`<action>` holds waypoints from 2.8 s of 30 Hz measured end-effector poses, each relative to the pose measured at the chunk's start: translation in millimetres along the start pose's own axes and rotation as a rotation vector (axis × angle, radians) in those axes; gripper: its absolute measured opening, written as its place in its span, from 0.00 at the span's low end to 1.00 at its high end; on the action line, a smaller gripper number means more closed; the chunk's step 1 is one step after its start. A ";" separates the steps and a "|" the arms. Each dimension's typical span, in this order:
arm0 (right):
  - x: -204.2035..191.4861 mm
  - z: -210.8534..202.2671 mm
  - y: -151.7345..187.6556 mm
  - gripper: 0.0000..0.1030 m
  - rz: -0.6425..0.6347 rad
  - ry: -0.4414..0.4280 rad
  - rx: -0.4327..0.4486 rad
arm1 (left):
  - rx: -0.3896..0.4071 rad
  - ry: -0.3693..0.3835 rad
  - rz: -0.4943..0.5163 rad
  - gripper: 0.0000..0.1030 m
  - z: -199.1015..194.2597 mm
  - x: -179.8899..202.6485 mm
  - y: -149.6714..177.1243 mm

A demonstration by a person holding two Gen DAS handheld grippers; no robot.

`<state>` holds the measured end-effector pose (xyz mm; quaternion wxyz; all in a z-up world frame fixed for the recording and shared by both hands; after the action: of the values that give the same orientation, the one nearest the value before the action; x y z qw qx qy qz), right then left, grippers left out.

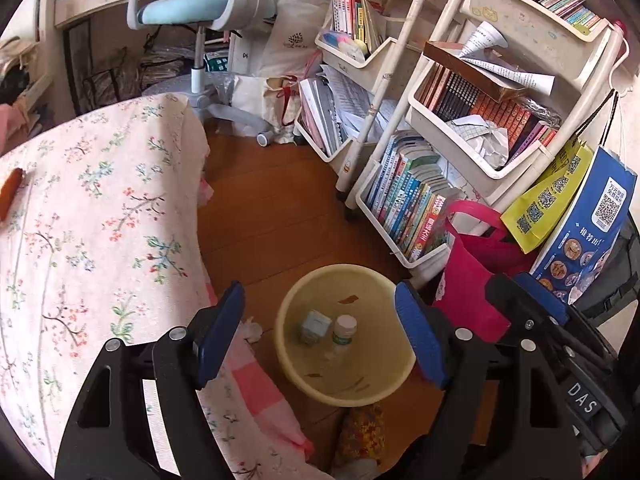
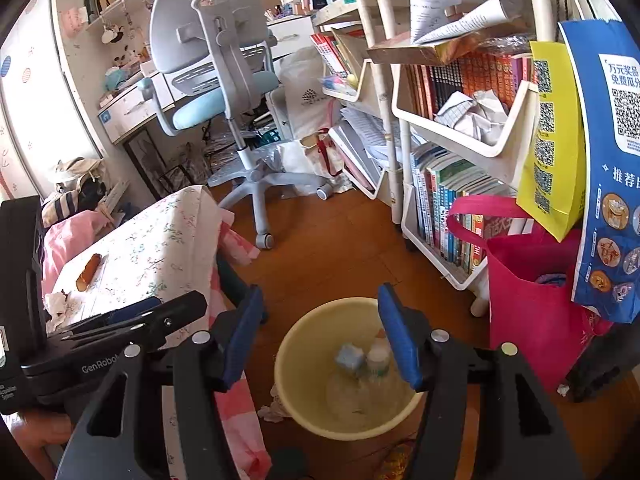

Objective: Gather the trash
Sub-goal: 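Carry the bottle and carton over the yellow bin and open both tools, then bring both tools back to the table, left tool toward the red snack bag, then grasp the red snack bag with the left tool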

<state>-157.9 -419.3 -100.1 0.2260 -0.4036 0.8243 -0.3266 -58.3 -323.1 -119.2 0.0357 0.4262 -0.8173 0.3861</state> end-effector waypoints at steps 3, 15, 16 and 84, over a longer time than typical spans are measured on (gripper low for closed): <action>-4.7 -1.8 -0.7 0.58 -0.020 0.010 0.013 | 0.017 -0.030 0.011 0.72 -9.6 -6.1 -4.3; -35.4 -5.7 15.5 0.61 -0.159 0.019 0.020 | 0.066 -0.132 0.065 0.73 -46.1 -25.0 -14.1; -40.0 -6.7 17.7 0.62 -0.178 0.015 0.022 | 0.069 -0.140 0.071 0.73 -50.9 -27.6 -14.1; -335.6 -33.4 96.1 0.74 -0.614 -0.370 0.025 | 0.223 -0.532 -0.322 0.81 -297.2 -351.3 44.1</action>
<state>-36.9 -90.3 -109.8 0.2676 -0.6820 0.6055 -0.3108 52.1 123.5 -74.0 -0.1653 0.6373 -0.6728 0.3375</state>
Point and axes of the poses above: each gripper's, at about its wrist camera, not at the fingertips, and z roughly the way its jaws point, x to its right, y to its underside, the point moved 8 cm from there along z, roughly the way its jaws point, and after that the axes turned 12 degrees about y, right-handed, at the moved point
